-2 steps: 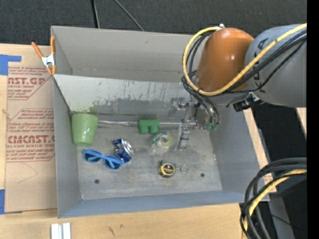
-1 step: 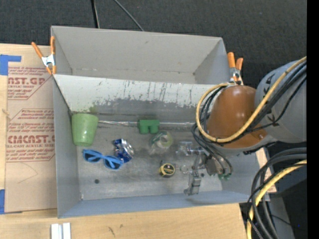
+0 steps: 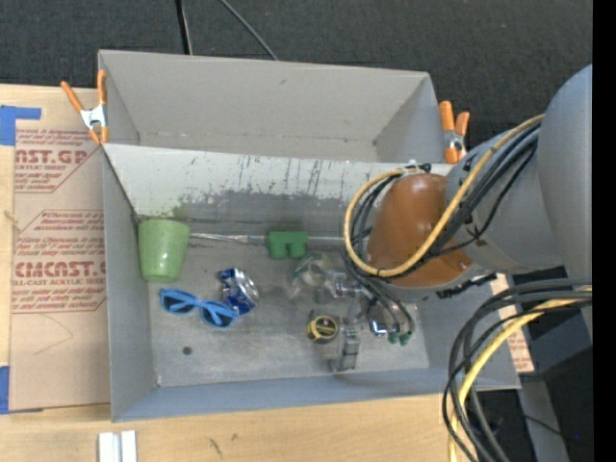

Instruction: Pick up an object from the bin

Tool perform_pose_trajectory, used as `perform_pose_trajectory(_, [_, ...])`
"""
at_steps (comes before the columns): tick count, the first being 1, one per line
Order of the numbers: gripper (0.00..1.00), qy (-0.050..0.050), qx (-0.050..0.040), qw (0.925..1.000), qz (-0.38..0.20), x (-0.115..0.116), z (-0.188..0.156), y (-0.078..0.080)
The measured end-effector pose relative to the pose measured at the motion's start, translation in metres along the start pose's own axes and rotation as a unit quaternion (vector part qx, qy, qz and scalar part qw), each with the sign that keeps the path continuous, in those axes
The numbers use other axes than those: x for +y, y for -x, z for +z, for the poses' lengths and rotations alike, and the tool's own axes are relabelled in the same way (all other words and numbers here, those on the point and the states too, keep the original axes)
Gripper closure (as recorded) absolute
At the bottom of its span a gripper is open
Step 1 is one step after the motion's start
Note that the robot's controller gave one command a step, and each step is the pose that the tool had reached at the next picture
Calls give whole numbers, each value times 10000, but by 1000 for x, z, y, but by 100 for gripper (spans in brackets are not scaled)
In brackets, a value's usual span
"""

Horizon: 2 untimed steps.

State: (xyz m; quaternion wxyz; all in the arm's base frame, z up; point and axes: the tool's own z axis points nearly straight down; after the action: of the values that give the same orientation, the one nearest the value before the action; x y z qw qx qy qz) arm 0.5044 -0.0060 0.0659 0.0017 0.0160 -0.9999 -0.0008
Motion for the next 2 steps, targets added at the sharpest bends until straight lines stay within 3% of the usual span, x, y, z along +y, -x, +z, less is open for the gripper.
perform_pose_trajectory(1, [100,-2,-18,10000,1,0,-4,0])
perform_pose_trajectory(2, [100,-7,-69,9999,120,-8,-129,35])
